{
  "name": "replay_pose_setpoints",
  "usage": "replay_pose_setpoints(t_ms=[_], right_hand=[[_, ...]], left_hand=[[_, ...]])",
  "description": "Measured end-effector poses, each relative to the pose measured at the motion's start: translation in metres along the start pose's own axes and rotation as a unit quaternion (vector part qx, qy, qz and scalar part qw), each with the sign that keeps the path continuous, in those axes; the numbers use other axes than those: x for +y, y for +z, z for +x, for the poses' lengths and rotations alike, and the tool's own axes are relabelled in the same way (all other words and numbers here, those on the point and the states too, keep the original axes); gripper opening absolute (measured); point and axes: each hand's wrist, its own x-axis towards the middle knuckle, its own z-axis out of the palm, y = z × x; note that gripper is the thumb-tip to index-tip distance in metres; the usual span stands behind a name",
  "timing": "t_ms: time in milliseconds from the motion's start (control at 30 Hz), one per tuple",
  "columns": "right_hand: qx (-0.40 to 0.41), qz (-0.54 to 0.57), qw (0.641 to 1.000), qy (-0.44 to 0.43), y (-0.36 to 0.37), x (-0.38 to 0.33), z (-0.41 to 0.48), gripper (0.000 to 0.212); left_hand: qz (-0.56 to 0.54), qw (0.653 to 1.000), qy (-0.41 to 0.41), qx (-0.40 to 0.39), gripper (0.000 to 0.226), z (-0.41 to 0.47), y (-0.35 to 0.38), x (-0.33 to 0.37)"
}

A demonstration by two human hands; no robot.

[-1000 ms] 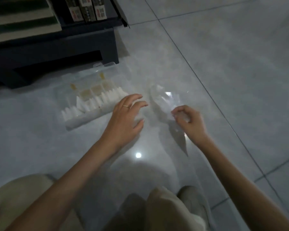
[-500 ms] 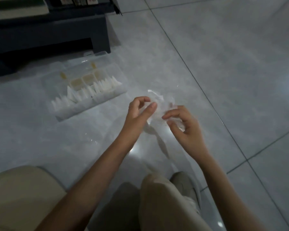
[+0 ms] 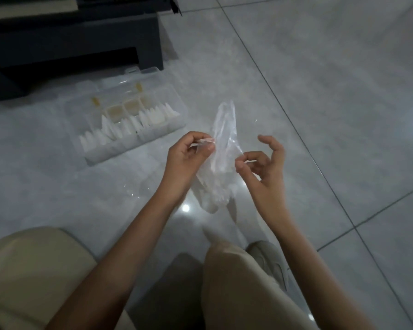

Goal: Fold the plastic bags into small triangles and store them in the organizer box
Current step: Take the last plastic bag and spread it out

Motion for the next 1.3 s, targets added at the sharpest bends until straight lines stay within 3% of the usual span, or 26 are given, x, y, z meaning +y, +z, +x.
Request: replay_pose_setpoints(t_ms=[167, 333, 500, 667, 867, 933, 1067, 1133, 1200, 1300], right_hand=[[0.045, -0.002, 0.999, 0.026, -0.001, -0.003, 0.01, 0.013], [0.077, 0.0, 0.996, 0.045, -0.011, 0.0, 0.012, 0.006], [0.088, 0.034, 0.987, 0.129, -0.016, 0.013, 0.008, 0.015], [0.106, 0.072, 0.986, 0.108, -0.011, 0.009, 0.003, 0.014], [0.142, 0.029, 0.985, 0.095, -0.023, 0.004, 0.026, 0.015], [0.158, 0.0, 0.983, 0.093, -0.025, 0.008, 0.034, 0.011], [0.222, -0.019, 0.973, 0.054, -0.029, 0.01, 0.029, 0.013], [0.168, -0.001, 0.986, 0.018, -0.026, 0.011, 0.018, 0.017], [0.036, 0.0, 0.999, 0.04, -0.022, 0.018, 0.01, 0.019], [-0.165, -0.065, 0.98, 0.089, -0.014, 0.029, 0.005, 0.054]], left_hand=[[0.017, 0.999, 0.016, -0.021, 0.005, -0.004, 0.004, 0.003], [0.008, 1.0, 0.001, 0.025, 0.013, -0.002, 0.0, -0.005], [0.015, 0.997, 0.061, 0.04, 0.021, 0.005, -0.013, -0.001], [0.194, 0.971, 0.141, 0.016, 0.019, 0.006, -0.024, -0.001], [0.242, 0.964, 0.113, -0.007, 0.019, 0.007, -0.03, -0.001], [0.253, 0.962, 0.098, 0.022, 0.018, 0.006, -0.027, -0.003], [0.208, 0.965, 0.024, 0.158, 0.017, 0.006, -0.022, -0.01], [0.153, 0.971, -0.012, 0.186, 0.02, 0.008, -0.021, -0.014], [0.079, 0.978, -0.049, 0.189, 0.021, 0.009, -0.02, -0.015], [0.038, 0.98, -0.072, 0.179, 0.017, 0.006, -0.015, -0.014]])
